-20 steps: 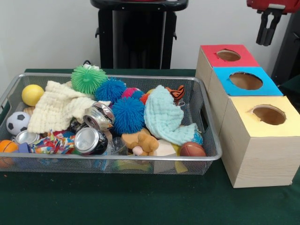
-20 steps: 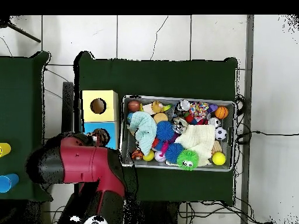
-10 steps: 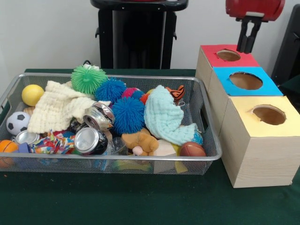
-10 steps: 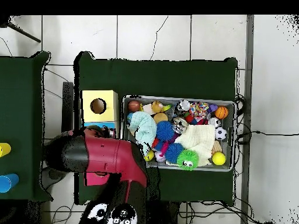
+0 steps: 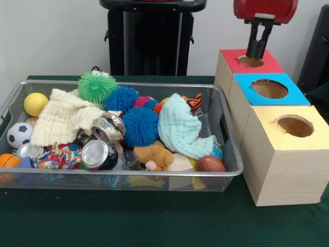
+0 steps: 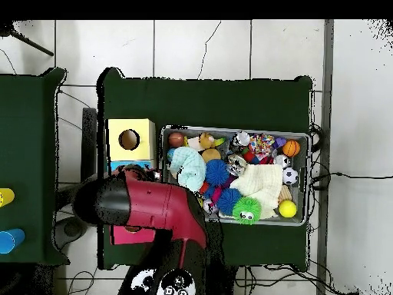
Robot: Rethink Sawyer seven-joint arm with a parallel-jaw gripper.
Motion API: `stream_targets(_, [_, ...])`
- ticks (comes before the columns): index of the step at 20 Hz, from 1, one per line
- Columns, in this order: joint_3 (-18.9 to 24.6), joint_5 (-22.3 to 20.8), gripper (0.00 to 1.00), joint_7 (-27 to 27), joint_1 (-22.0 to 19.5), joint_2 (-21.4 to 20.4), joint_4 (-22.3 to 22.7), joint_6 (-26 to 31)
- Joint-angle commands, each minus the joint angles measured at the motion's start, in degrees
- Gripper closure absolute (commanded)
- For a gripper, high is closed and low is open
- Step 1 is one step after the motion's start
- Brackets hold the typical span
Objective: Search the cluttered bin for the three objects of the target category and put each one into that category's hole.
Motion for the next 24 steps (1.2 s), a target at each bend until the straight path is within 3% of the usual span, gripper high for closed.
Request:
stream_targets(1, [5.88, -1.32, 1.0, 6.83, -2.54, 0.34, 7.52, -5.19])
stream_targets(9, [11.16, -2.7, 1.0, 1.39, -9.65, 0.59, 9.46, -7.06])
stream_targets(22, [17.57, -9.88, 1.0, -2.82, -20.18, 0.48, 10.55, -9.04])
stream_targets(23, [18.93, -11.37, 0.0, -2.15, -21.38, 0.38, 10.51, -8.95])
stream_targets(24, [19.62, -11.37, 0.0, -2.72, -22.05, 0.4, 10.56, -8.66])
